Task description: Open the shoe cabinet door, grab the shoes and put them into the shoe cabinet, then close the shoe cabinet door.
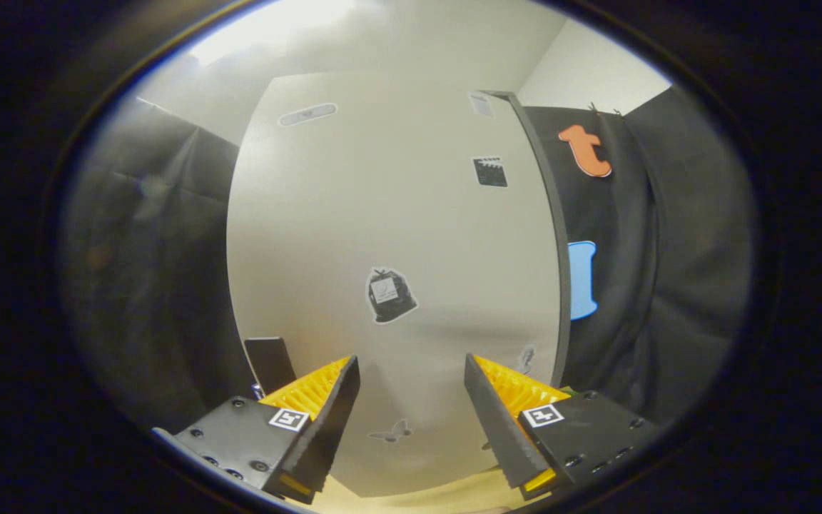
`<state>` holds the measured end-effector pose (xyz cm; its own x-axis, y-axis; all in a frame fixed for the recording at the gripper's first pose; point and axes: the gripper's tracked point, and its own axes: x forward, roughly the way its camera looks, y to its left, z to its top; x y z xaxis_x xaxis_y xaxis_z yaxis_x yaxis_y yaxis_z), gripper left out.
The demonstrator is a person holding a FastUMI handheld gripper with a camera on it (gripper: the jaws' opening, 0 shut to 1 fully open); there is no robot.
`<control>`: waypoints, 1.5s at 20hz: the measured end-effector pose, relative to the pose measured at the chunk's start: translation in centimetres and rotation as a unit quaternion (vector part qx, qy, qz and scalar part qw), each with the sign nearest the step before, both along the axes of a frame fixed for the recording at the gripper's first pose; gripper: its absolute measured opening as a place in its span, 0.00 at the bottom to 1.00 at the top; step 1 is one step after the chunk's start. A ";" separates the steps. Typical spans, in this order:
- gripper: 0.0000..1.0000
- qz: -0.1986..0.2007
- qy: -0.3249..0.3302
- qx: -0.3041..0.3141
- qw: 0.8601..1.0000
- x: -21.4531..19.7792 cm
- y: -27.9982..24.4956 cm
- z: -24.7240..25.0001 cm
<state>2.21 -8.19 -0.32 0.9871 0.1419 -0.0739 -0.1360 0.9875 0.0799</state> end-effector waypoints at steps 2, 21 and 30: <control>0.92 0.010 0.004 0.001 1.000 0.3 0.5 -0.2; 0.93 0.029 0.018 -0.025 0.999 4.8 3.5 -2.4; 0.93 0.008 0.021 -0.032 0.999 6.7 4.4 -3.3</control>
